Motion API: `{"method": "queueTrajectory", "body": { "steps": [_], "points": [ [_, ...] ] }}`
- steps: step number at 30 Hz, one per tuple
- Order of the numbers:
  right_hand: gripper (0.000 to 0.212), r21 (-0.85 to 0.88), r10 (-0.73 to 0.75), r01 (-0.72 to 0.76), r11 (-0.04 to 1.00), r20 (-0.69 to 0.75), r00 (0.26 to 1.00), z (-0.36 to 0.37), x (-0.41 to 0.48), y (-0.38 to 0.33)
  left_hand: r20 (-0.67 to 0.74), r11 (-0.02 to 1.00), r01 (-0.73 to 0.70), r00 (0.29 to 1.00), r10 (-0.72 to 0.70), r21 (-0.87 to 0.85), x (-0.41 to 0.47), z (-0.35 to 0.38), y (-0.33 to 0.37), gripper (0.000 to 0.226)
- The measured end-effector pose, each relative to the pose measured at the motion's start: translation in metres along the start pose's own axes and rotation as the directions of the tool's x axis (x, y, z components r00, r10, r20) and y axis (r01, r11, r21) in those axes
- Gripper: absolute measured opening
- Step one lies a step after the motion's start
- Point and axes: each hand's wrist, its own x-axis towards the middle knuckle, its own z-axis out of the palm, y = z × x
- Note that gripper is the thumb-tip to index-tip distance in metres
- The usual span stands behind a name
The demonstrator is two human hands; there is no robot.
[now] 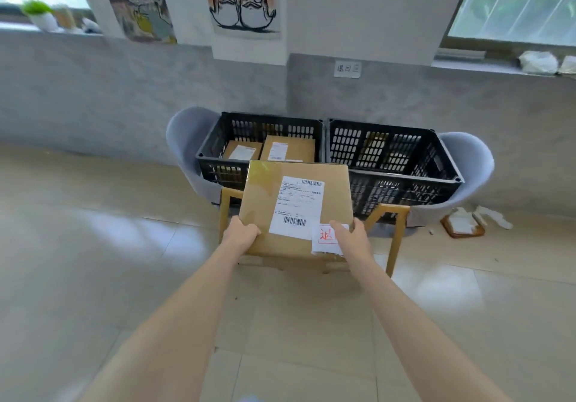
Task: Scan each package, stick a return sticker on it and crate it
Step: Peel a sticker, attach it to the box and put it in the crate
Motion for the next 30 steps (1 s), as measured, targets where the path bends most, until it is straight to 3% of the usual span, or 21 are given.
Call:
{"method": "queueTrajectory", "body": {
  "steps": [9,14,20,30],
  "points": [
    [0.077,0.017,-0.018,0.016,1.0,0.063,0.998,0.033,0.09,-0.051,-0.05,1.0,0.013,0.999,-0.013,-0.011,0.086,-0.008,0.051,0.055],
    [0.063,0.017,-0.035,0.035,0.999,0.032,0.999,0.051,0.141,-0.087,-0.023,1.0,-0.004,1.0,0.004,0.022,0.147,-0.011,0.091,0.054],
    [0.072,0.027,0.004,-0.003,1.0,-0.006,1.0,0.091,0.213,-0.146,0.004,1.0,0.006,1.0,-0.006,-0.009,0.236,-0.027,0.149,0.056],
    [0.06,0.032,0.02,-0.02,0.999,-0.03,0.999,0.138,0.311,-0.215,0.057,1.0,-0.017,0.998,0.019,-0.026,0.35,-0.042,0.219,0.047]
  ]
}}
